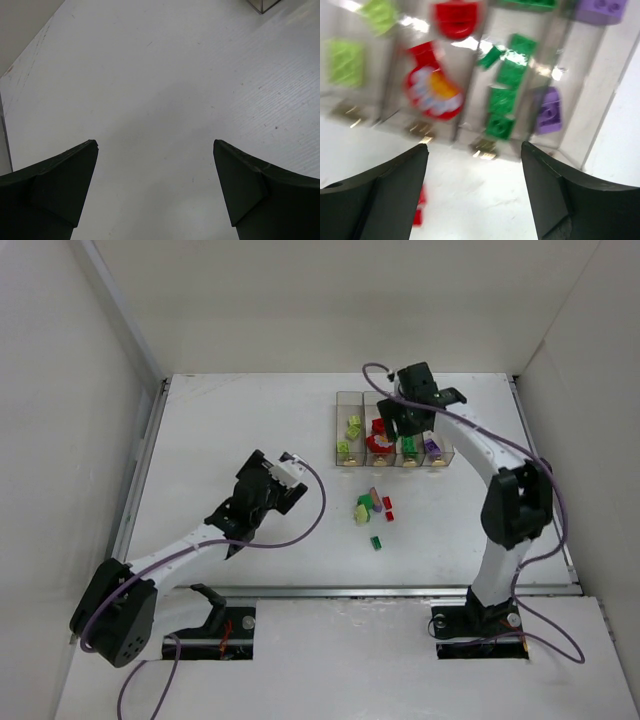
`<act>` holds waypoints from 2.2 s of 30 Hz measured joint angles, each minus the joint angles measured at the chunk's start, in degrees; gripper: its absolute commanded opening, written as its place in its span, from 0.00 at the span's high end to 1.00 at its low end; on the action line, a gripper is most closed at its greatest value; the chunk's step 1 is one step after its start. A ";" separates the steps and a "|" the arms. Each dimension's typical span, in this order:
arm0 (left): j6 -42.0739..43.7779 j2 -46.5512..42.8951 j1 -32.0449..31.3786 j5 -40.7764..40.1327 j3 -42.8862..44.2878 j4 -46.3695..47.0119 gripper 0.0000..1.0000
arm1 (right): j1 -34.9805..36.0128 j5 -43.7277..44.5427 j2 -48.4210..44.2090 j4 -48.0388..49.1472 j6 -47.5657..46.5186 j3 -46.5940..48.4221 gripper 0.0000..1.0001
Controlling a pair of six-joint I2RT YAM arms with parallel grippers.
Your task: Sort the legos into containers by color
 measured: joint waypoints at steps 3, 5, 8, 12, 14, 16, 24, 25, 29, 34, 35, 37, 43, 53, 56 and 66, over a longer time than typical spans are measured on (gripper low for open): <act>0.00 -0.04 0.00 0.31 0.04 0.15 0.00 | 6.01 0.09 -9.70 0.00 -0.07 -8.57 0.19; -0.09 -0.39 0.00 0.66 0.04 0.07 0.00 | 11.06 -0.81 -15.41 0.50 1.51 -14.58 0.19; -0.50 -1.66 0.00 1.29 0.04 -0.44 0.00 | 18.12 -3.72 -20.50 0.39 5.60 -23.12 0.19; -1.46 -4.04 0.00 2.21 0.02 -1.25 0.00 | 24.55 -6.05 -22.05 0.48 12.20 -34.53 0.24; -1.81 -5.25 -0.02 2.49 -0.07 -1.55 0.00 | 26.32 -7.26 -21.94 0.44 15.02 -38.66 0.26; -2.12 -6.49 -0.24 2.62 -0.26 -1.95 0.00 | 26.77 -7.93 -21.94 0.44 17.18 -41.09 0.32; -2.21 -8.81 -1.88 2.56 -1.97 -3.08 0.00 | 26.73 -8.90 -18.49 6.56 19.82 -42.21 0.58; -2.21 -8.90 -1.88 2.56 -2.01 -3.32 0.00 | 26.73 -8.90 -17.31 6.97 19.82 -42.14 0.58; -2.19 -9.09 -1.88 2.54 -2.01 -3.45 0.00 | 26.73 -8.59 -14.71 6.99 19.28 -41.29 0.58; -2.19 -9.09 -1.88 2.54 -2.01 -3.45 0.00 | 26.73 -7.93 -14.67 6.95 18.97 -41.20 0.78; -2.19 -9.09 -1.88 2.54 -2.01 -3.43 0.00 | 26.73 -7.89 -14.64 6.91 19.15 -41.20 0.81; -2.19 -9.09 -1.88 2.54 -2.01 -3.41 0.00 | 26.73 -7.89 -14.64 6.86 18.97 -41.20 0.83; -2.14 -9.09 -1.88 2.54 -2.01 -3.41 0.00 | 26.73 -7.80 -15.72 5.53 17.25 -41.20 0.31; -1.90 -9.11 -1.88 2.54 -2.01 -3.41 0.00 | 26.73 -8.94 -17.25 2.25 15.34 -41.20 0.42; -1.70 -9.09 -1.88 2.54 -2.03 -3.41 0.00 | 26.73 -8.94 -16.39 1.18 15.39 -41.20 0.49; -1.57 -9.38 -1.88 2.54 -3.08 -3.21 0.00 | 26.73 -9.03 -16.11 0.94 16.00 -41.18 1.00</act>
